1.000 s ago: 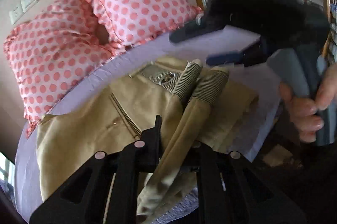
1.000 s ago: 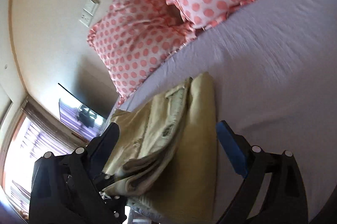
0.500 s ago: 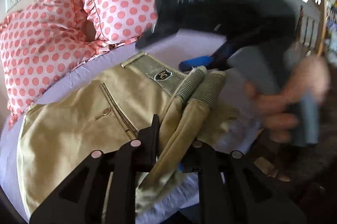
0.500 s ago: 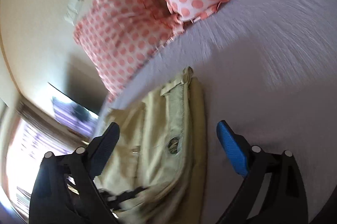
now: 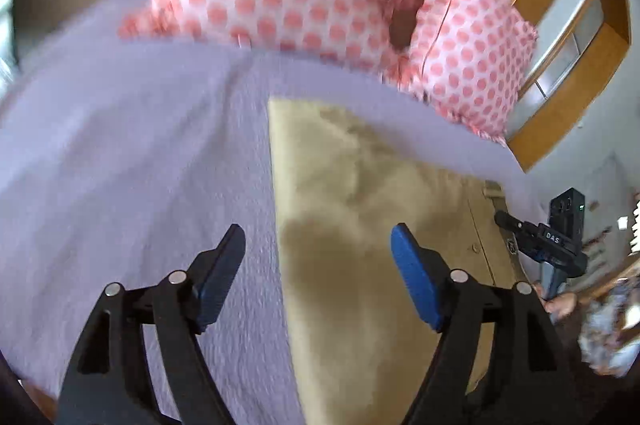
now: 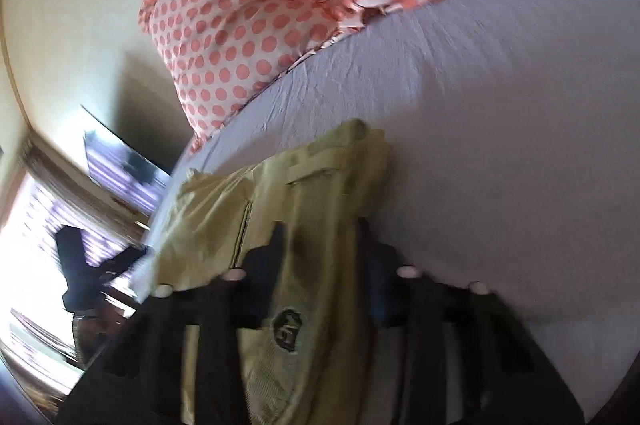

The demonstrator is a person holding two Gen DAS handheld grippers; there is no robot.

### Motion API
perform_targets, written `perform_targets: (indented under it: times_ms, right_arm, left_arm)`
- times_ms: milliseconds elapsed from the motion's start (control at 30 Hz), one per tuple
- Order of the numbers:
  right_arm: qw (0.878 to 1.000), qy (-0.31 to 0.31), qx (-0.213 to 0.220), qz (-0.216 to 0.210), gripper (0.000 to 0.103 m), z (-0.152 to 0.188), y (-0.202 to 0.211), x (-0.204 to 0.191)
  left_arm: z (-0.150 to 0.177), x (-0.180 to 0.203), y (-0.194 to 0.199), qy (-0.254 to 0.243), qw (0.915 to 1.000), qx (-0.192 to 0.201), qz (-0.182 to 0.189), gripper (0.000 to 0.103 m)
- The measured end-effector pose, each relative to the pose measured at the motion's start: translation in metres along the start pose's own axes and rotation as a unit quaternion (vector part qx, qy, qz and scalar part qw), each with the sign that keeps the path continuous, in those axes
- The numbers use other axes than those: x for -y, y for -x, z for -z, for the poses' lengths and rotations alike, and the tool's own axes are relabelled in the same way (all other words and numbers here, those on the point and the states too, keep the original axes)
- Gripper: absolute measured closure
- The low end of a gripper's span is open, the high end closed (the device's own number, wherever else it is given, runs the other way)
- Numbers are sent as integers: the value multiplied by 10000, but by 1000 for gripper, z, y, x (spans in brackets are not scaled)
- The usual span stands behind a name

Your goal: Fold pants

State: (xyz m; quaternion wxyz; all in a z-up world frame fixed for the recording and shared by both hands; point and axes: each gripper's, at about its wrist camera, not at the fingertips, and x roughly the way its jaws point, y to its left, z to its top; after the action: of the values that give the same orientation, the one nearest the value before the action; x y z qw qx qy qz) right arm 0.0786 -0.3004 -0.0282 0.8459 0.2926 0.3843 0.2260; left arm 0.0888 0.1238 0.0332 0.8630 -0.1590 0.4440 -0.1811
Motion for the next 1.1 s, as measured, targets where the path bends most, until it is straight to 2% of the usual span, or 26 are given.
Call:
perform_targets:
  times_ms: [133, 167, 200, 233, 267, 333, 367, 400, 467, 567, 700, 800, 833, 867, 900, 933, 967, 1000, 1033, 1100]
  right_arm:
    - [10000, 11, -30, 7, 70, -4, -2, 1]
    - [10000, 20, -70, -16, 70, -5, -4, 0]
    - [9999, 23, -106, -95, 71, -7, -5, 0]
    - [9997, -3, -166, -202, 81, -8, -7, 1]
    - [9985, -163, -282, -439, 88, -8, -11, 6]
    - [9956, -411, -344, -764, 91, -9, -11, 13]
    - [9940, -540, -339, -892, 91, -10, -10, 15]
    - [9924, -634, -328, -1005, 91, -12, -9, 15]
    - [9891, -712, -245, -1263, 92, -17, -7, 10]
    - [9891, -548, -120, -1361, 92, -38, -7, -6]
    - [9895, -411, 265, -1361, 92, -80, -6, -17]
    - [9915, -442, 595, -1071, 92, -114, -15, -12]
    - [9925, -496, 633, -917, 92, -121, -21, -8]
    - [9956, -471, 633, -498, 92, -129, -33, -3]
    - [9974, -446, 558, -51, 91, -132, -46, 2]
    - [9976, -454, 432, 288, 89, -133, -56, 8]
    - [9956, -471, 195, 784, 79, -132, -71, 16]
    - [9944, -483, 121, 934, 79, -131, -74, 21]
    - [9945, -483, 148, 922, 78, -130, -71, 22]
    - [9916, -266, 467, 1174, 69, -129, -45, 13]
  left_arm:
    - [-18, -8, -37, 98, 9979, -486, 410, 27]
    - [-22, -7, -41, 37, 9980, -454, 444, 24]
    - [-27, -5, -49, -2, 9964, -569, 631, 24]
    - [-24, -1, -49, 7, 9958, -592, 704, 24]
    - [-25, 0, -53, 19, 9950, -621, 783, 29]
    - [-24, 5, -58, 10, 9939, -685, 860, 64]
    - [-25, 3, -60, 125, 9932, -723, 904, 88]
    - [-27, -1, -61, 256, 9913, -716, 1074, 92]
    - [-30, -4, -55, 392, 9901, -630, 1194, 93]
    - [-45, 12, -43, 78, 9947, -411, 944, 94]
    - [-89, 33, -41, -222, 9975, 46, 672, 94]
    - [-124, 53, -64, -845, 9954, 437, -53, 90]
    - [-131, 60, -80, -1073, 9919, 479, -474, 88]
    - [-137, 64, -96, -1227, 9877, 431, -864, 86]
    - [-141, 62, -120, -1206, 9844, 216, -1265, 86]
    - [-141, 55, -132, -1132, 9824, 14, -1482, 86]
    - [-141, 49, -142, -1010, 9824, -152, -1564, 83]
    - [-139, 42, -141, -841, 9853, -129, -1480, 82]
    - [-137, 37, -131, -686, 9879, -13, -1393, 82]
    - [-130, 32, -106, -549, 9900, 234, -1282, 82]
